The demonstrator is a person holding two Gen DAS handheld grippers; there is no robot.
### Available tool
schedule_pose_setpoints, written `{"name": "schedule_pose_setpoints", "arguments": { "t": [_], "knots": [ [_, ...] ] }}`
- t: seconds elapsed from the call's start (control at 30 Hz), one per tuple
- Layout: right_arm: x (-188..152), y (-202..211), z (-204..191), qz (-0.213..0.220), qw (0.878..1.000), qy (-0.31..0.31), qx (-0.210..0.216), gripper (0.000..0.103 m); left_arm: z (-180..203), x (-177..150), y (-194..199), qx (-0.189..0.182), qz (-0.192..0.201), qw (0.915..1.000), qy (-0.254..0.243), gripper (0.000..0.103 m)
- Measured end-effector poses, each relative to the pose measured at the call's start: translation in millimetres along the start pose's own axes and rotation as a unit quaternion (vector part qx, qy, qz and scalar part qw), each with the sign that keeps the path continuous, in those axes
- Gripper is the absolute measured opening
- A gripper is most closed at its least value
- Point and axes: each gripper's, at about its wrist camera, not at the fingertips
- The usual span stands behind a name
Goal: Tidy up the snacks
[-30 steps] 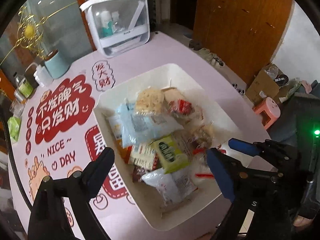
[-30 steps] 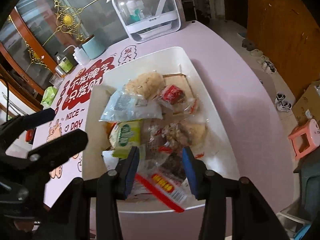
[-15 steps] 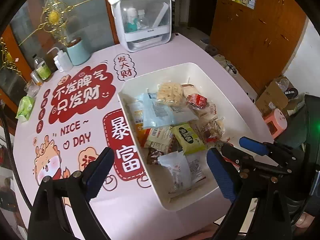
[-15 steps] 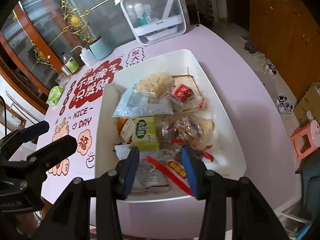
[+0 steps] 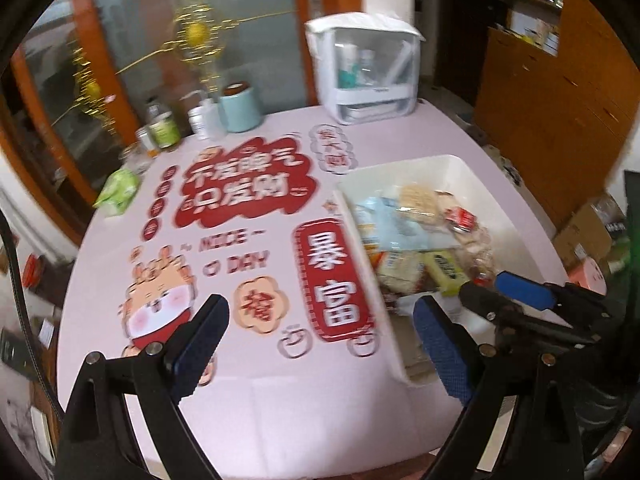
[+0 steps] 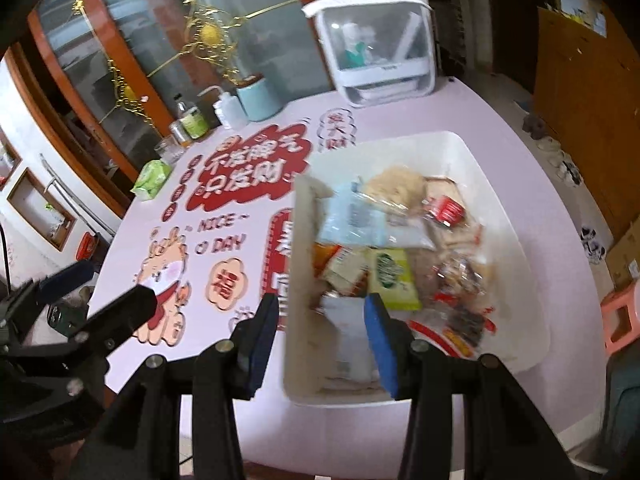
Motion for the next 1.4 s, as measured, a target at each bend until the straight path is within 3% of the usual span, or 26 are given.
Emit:
{"name": "schedule_pose_setpoints", "arguments": {
  "t": [0.23,0.43,0.67,0.87,1.4],
  "knots": [
    [12.7,9.7,-55.0,0.022,0.999,0.026,0.009,0.045,-62.7,-7.4,18.0,0.044,0.018,0.9974,0.054,0.093],
    [14.1,14.1,-100.1,0.039,0.998,0.046,0.004,0.045,-103.7,-12.9,28.8,0.069,0.027,0.995,0.068,0.093],
    [10.1,10.0,-138.4,0.035,0.998,0.048,0.002,0.045,-145.1,-18.0,33.4,0.073,0.028,0.9941,0.076,0.093],
    [5.2,2.7,-163.3,0.024,0.998,0.054,-0.013,0.045,-165.3,-23.8,27.1,0.055,0.018,0.9959,0.069,0.093],
    [-1.7,-0.4,-175.8,0.021,0.999,0.017,-0.046,0.045,-176.0,-18.8,13.3,0.013,0.009,0.9993,0.033,0.093]
  ]
}}
Point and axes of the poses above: each gripper's, at about its wrist camera, not at the fingertips, and y roughly against the way its jaws point, z to its right, x to its top, and after that the axes turned 4 degrees about y, right-handed
